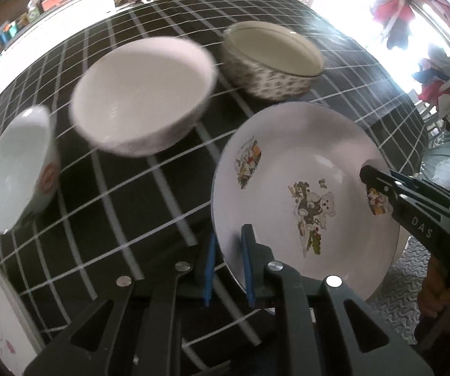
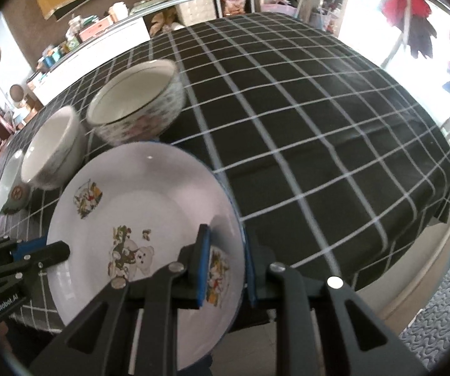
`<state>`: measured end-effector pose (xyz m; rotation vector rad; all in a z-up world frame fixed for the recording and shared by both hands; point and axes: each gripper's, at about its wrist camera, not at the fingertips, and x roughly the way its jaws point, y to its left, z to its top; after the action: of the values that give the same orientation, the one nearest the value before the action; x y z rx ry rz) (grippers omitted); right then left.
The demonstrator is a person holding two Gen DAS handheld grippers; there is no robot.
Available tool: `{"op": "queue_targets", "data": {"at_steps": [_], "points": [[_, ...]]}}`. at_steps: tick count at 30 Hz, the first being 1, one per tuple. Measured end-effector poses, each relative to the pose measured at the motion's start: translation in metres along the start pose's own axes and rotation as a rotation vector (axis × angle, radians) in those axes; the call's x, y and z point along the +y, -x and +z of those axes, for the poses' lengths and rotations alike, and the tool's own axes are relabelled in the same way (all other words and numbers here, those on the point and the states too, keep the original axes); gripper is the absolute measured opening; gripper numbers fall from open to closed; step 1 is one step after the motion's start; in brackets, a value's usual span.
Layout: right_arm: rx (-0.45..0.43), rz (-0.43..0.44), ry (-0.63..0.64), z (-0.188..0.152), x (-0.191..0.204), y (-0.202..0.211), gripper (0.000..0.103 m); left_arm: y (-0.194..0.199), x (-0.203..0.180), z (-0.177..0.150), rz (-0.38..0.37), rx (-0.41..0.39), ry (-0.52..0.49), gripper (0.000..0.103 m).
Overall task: Organize plates and bowls
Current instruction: 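Lift the cartoon-printed plate with both tools and carry it over the plate stack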
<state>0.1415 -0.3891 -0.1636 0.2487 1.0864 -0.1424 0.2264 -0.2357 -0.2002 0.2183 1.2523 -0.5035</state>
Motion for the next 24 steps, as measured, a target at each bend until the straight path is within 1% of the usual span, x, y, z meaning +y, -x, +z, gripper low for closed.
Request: {"op": "queue_targets", "data": {"at_steps": [6,9,11,14,17,20,24], "points": [[0.026,0.065,0.051,-0.006,0.035,-0.002,0.024,0.012,0.035,-0.027,0.037,0.003,0.079,0.014],[0.038,0.070,0.092,-0.008,0.058,-0.004,0.024,0.019,0.052,-0.044,0.064,-0.005,0.122,0.014],[0.049,0.086,0.125,-0.010,0.075,-0.005,0.024,0.024,0.069,-0.054,0.071,-0.008,0.169,0.014],[0.064,0.106,0.159,-0.012,0.095,-0.008,0.024,0.030,0.086,-0.066,0.089,-0.011,0.209,0.014],[0.069,0.107,0.192,-0.016,0.115,-0.009,0.024,0.034,0.095,-0.074,0.103,-0.018,0.233,0.014],[0.082,0.110,0.195,-0.014,0.124,-0.012,0.024,0.037,0.105,-0.081,0.105,-0.026,0.263,0.014],[0.087,0.094,0.207,-0.012,0.136,-0.017,0.024,0.042,0.112,-0.089,0.139,-0.030,0.274,0.014]]}}
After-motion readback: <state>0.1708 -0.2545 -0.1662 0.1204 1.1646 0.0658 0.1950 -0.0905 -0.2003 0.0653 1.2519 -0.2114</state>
